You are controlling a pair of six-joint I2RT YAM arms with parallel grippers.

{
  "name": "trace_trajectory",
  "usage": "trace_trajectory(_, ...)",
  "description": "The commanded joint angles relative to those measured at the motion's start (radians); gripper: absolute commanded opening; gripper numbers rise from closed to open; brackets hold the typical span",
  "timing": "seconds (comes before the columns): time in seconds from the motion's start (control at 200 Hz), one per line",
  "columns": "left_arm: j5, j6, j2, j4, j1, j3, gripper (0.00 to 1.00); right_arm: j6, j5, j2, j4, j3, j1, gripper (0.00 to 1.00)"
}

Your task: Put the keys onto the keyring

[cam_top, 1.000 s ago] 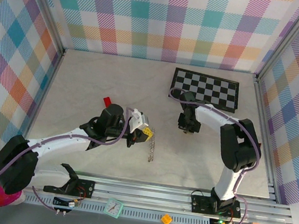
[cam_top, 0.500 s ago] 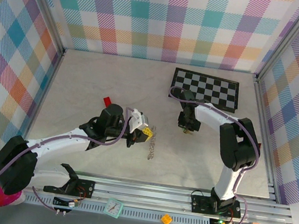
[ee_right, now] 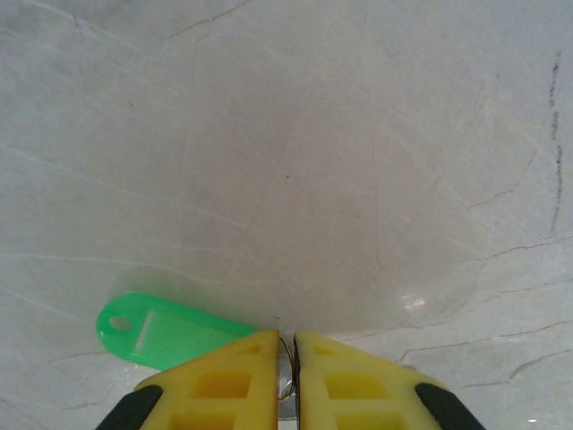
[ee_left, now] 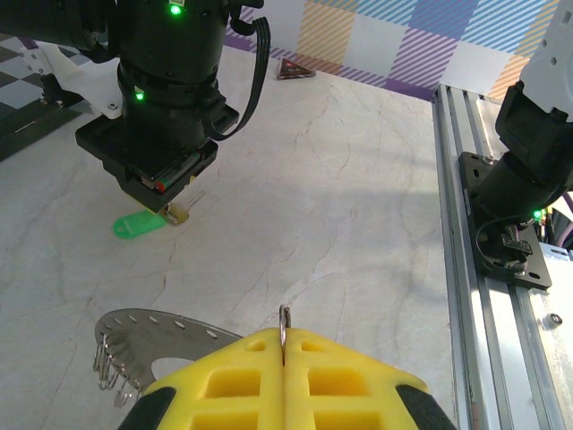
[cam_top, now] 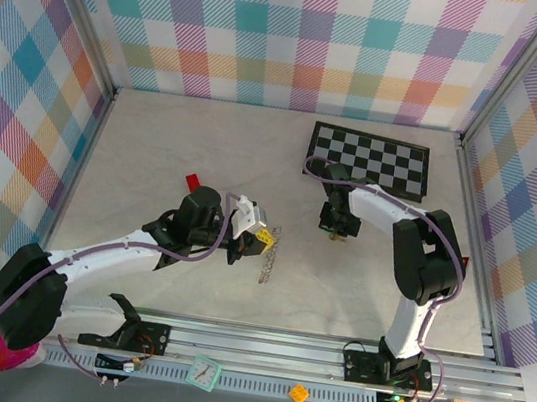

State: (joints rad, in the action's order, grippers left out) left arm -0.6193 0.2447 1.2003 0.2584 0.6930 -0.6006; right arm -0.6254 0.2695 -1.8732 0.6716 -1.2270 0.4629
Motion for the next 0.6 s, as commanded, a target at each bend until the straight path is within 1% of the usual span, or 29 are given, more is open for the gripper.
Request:
trace_trajectory(0.0,-0.035,0.016,-0.022,0.007,0.014,-0.021,0.00,-0.014,0.009,-0.006,0.022,-0.022,-0.008,0.10)
trace_trajectory(0.115,-0.036,0.016,-0.018,0.007,0.014,-0.022,0.00,-0.010,0.010,0.009,0.024,-0.022,-0.009,0.07)
trace_trajectory(0.26,-0.036,0.015,-0.015,0.011,0.013,-0.021,0.00,0.007,-0.008,0.042,0.028,-0.021,-0.008,0.00)
trace_trajectory(0.31,-0.034,0.013,-0.012,0.013,0.014,-0.021,0.00,0.023,-0.026,0.059,0.029,-0.018,-0.008,0.00)
trace_trajectory(0.39,-0.034,0.010,-0.007,0.016,0.014,-0.021,0.00,0.075,-0.080,0.083,0.035,-0.008,-0.006,0.00)
trace_trajectory(0.595,-0.035,0.005,0.004,0.028,0.013,-0.019,0.00,0.255,-0.295,0.175,0.018,0.088,0.028,0.00)
